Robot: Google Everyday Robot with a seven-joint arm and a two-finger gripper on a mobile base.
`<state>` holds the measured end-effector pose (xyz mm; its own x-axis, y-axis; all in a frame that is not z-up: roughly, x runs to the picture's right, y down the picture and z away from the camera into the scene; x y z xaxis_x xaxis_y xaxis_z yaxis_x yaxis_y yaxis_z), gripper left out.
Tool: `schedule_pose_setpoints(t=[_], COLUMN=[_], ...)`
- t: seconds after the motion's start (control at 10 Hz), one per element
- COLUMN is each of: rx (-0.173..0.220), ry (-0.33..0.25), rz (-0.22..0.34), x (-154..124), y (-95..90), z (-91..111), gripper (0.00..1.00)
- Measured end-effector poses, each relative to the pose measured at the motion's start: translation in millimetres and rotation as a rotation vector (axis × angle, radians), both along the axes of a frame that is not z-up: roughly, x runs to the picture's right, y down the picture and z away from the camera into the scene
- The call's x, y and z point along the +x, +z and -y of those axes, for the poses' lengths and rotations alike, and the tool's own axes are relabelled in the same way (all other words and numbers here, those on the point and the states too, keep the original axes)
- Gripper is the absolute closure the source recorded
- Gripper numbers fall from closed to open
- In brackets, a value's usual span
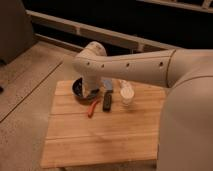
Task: Move the arm in a circular motion
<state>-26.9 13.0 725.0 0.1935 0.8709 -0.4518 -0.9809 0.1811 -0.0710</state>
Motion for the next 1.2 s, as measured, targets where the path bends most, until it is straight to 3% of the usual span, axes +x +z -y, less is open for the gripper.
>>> schedule_pose_setpoints(t=[0.4, 0.6, 0.9, 1.2], rx=[-0.022, -0.026, -0.034, -0.041], ry=[0.102, 0.120, 0.067, -0.033], rz=[-0.146, -0.160, -0.137, -0.072], x=[62, 70, 42, -14], y=[10.5, 21.2, 39.9, 52.3], z=[30, 53, 83, 95], gripper=[0.35, 0.35, 0.35, 0.35])
